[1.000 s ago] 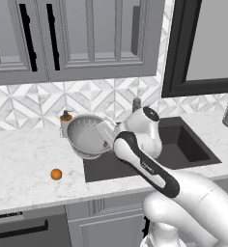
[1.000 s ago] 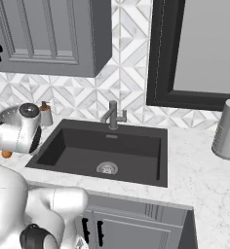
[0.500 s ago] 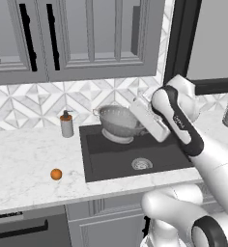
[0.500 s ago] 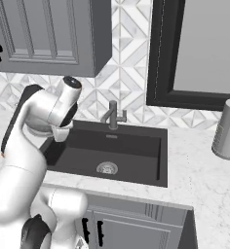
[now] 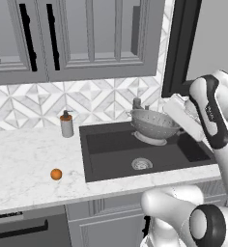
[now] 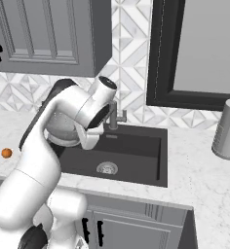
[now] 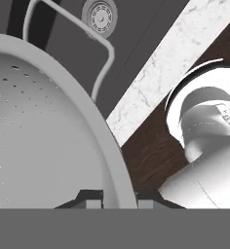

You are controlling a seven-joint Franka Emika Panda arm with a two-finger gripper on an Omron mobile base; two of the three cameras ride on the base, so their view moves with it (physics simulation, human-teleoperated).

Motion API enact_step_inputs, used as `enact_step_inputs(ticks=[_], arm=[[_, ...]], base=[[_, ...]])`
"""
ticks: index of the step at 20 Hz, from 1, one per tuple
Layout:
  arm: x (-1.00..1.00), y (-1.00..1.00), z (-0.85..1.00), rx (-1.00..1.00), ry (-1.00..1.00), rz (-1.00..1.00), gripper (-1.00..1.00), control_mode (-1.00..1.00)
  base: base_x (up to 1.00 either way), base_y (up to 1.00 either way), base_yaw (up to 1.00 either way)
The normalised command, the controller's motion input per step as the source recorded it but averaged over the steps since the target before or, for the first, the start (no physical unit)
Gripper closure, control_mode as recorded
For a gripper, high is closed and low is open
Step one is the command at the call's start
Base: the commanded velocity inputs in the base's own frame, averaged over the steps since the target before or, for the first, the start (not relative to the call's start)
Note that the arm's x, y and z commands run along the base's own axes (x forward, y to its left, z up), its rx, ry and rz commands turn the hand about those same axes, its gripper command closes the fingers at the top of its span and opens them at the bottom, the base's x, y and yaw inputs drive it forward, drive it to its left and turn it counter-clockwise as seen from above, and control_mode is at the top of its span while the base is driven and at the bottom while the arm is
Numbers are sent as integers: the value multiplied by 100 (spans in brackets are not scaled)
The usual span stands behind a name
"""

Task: Put the colander in the sink, put the tangerine in the colander, and turn on the sink faucet and pour water over the colander.

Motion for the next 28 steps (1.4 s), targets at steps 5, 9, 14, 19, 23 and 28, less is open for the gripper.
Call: enact_step_inputs(ticks=[5, 9, 14, 19, 23, 28], arm=[[14, -100, -16, 0, 6, 0, 100, -100], [31, -99, -18, 0, 5, 2, 100, -100], [44, -68, -39, 0, 2, 11, 100, -100], [70, -15, -65, 0, 0, 14, 100, -100], [64, 0, -75, 0, -3, 6, 100, -100], [40, -4, -62, 0, -1, 0, 100, -100]], base=[[0, 0, 0], [0, 0, 0], [0, 0, 0], [0, 0, 0], [0, 0, 0], [0, 0, 0]])
